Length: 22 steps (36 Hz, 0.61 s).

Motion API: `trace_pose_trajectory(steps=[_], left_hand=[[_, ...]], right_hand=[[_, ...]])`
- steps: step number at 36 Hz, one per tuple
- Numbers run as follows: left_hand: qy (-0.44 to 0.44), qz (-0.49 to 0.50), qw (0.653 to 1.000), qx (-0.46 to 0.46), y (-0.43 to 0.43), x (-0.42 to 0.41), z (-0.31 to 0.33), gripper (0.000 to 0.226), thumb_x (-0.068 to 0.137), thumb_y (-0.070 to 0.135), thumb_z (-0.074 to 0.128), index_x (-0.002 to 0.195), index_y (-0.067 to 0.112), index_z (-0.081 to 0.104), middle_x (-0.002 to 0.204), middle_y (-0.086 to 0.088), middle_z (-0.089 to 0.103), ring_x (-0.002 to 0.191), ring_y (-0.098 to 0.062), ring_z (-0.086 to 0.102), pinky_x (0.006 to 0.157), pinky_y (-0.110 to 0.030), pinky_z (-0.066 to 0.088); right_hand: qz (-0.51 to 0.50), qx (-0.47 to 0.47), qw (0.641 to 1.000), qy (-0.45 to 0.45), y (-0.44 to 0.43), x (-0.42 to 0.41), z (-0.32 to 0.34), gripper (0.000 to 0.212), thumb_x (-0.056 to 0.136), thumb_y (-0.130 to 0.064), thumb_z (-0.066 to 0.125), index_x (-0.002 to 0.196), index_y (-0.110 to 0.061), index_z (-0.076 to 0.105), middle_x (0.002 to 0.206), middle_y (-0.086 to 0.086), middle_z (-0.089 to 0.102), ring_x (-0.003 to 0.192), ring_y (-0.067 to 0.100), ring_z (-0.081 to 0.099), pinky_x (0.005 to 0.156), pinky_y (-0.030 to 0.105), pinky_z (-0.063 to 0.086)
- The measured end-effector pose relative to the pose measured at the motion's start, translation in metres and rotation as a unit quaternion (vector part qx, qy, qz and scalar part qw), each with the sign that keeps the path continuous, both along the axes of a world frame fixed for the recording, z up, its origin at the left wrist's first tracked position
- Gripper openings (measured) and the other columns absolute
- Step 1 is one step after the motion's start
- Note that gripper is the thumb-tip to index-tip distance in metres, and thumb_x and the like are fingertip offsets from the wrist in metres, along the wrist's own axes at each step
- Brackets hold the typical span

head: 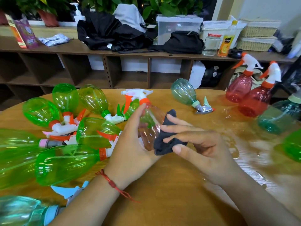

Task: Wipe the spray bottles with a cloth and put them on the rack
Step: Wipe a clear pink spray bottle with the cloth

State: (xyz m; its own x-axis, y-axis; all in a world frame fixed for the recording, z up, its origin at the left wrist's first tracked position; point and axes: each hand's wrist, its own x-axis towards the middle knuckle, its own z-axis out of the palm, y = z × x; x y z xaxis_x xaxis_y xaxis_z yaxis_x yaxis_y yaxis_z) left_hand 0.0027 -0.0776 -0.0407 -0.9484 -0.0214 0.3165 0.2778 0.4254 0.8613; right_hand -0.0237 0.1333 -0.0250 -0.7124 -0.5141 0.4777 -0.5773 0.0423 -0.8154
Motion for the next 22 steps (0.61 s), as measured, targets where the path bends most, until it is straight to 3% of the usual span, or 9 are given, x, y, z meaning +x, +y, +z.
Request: trace_pose_trajectory(steps=[6,9,14,17,22], left_hand=[[-0.005,-0.039,0.999,-0.005,0.007,0.007,-0.001,0.114,0.075,0.034,0.098,0.163,0.048,0.026,0.157,0.034,0.041,0.144,0.001,0.047,0.116,-0.036,0.049],[-0.006,-0.083,0.996,-0.021,0.012,0.01,-0.003,0.117,0.076,0.029,0.099,0.164,0.048,0.024,0.161,0.026,0.043,0.147,-0.006,0.048,0.119,-0.041,0.046],[0.009,-0.115,0.992,-0.058,0.018,0.012,0.0,0.115,0.077,0.028,0.097,0.162,0.048,0.022,0.153,0.03,0.049,0.138,0.003,0.054,0.113,-0.023,0.047],[0.022,-0.124,0.991,-0.046,0.016,0.01,0.001,0.113,0.079,0.027,0.096,0.165,0.038,0.024,0.155,0.024,0.05,0.141,-0.001,0.053,0.114,-0.022,0.044],[0.035,-0.104,0.992,-0.064,0.017,0.009,0.0,0.118,0.077,0.031,0.098,0.167,0.034,0.021,0.161,0.018,0.043,0.146,-0.004,0.048,0.118,-0.025,0.043]], right_hand=[[-0.014,-0.018,1.0,-0.007,0.002,-0.004,0.001,0.025,0.098,-0.015,0.066,0.119,-0.017,0.078,0.14,-0.007,0.069,0.15,0.016,0.046,0.124,0.037,0.036],[-0.04,-0.043,0.998,-0.03,0.002,-0.007,0.001,0.026,0.099,-0.015,0.065,0.12,-0.017,0.079,0.143,-0.009,0.067,0.148,0.016,0.049,0.121,0.037,0.04],[-0.051,-0.097,0.99,-0.092,0.003,-0.009,0.003,0.029,0.1,-0.01,0.059,0.125,-0.013,0.074,0.143,-0.006,0.068,0.138,0.017,0.06,0.113,0.033,0.05],[-0.055,-0.095,0.991,-0.08,-0.001,-0.007,0.004,0.029,0.1,-0.01,0.06,0.124,-0.013,0.074,0.14,-0.008,0.069,0.137,0.016,0.06,0.111,0.029,0.049],[-0.061,-0.073,0.994,-0.056,-0.002,-0.006,-0.001,0.027,0.098,-0.01,0.064,0.123,-0.011,0.075,0.139,-0.006,0.07,0.14,0.017,0.058,0.117,0.037,0.046]])
